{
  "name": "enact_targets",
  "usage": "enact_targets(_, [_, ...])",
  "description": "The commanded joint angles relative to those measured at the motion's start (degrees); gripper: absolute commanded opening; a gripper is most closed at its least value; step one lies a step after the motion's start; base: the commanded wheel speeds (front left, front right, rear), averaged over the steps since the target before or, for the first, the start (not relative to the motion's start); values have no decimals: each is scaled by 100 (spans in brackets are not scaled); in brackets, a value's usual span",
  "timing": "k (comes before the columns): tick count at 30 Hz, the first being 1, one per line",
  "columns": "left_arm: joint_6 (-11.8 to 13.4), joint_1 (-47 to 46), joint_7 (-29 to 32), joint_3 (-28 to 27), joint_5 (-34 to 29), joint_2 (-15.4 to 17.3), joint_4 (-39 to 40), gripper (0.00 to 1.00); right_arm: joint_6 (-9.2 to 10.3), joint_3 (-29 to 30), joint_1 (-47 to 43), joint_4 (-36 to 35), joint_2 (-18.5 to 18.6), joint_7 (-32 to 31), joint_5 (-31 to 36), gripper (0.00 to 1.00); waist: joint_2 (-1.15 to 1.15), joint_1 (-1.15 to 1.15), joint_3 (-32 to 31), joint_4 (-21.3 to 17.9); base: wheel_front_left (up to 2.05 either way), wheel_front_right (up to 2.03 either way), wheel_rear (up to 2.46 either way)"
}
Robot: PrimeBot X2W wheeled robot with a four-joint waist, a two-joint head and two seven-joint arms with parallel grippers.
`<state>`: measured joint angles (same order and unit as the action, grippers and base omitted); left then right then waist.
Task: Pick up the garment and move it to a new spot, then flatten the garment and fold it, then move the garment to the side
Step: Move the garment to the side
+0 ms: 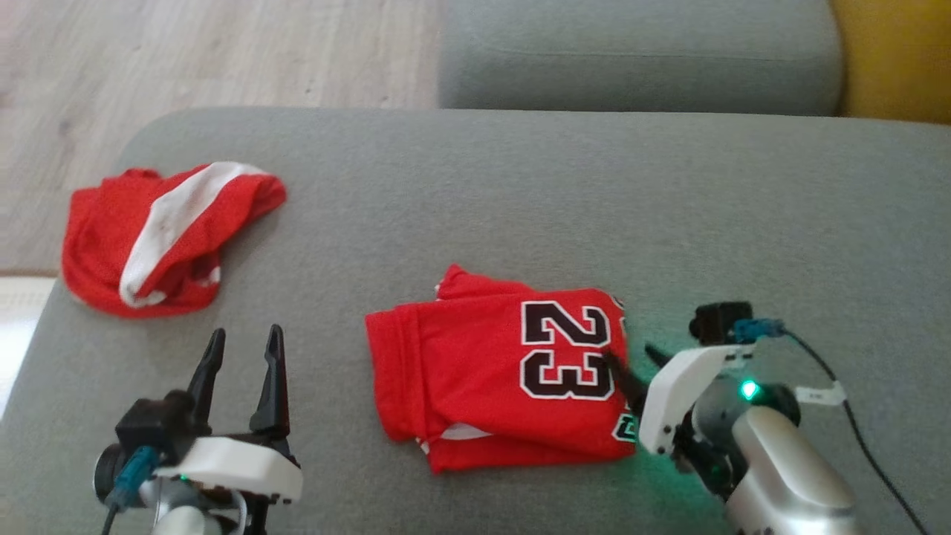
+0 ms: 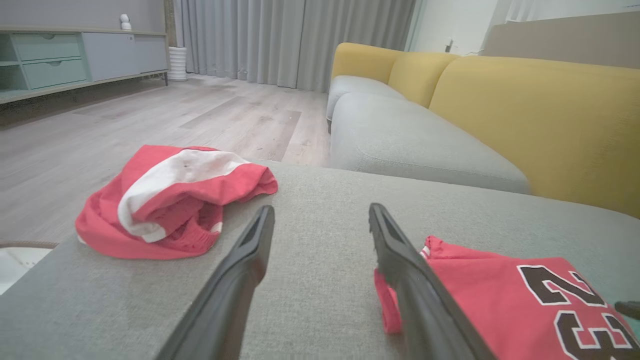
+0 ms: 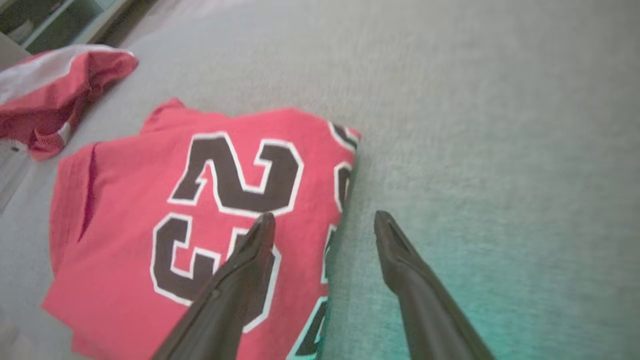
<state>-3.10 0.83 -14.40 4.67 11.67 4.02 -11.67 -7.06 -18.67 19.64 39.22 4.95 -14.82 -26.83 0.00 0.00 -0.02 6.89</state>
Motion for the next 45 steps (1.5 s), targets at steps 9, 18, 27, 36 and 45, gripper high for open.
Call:
enact_targets(9, [-60, -410, -60, -264, -79, -26, 103, 100, -43, -154, 498, 963, -156, -805, -176, 100, 0, 0, 218, 377, 0, 0, 0])
enact_targets(18, [-85, -416, -60, -270, -123, -59, 131, 100, -43, -337, 818, 778, -105, -110, -486, 0, 0, 0, 193, 141, 0, 0, 0])
enact_targets(27, [-182, -498, -60, -23, -137, -86, 248, 100, -43, -274, 1343, 617, 305, 260, -529, 0, 0, 0, 188, -808, 0, 0, 0])
enact_targets(36, [-272, -779, -60, 389, -130, -103, 187, 100, -43, -223, 1487, 442, 640, 286, -569, 0, 0, 0, 276, -1947, 0, 0, 0])
enact_targets(45, [-258, -963, -60, 540, -146, -108, 97, 100, -43, -227, 1515, 273, 620, 333, -630, 0, 0, 0, 464, -2541, 0, 0, 0])
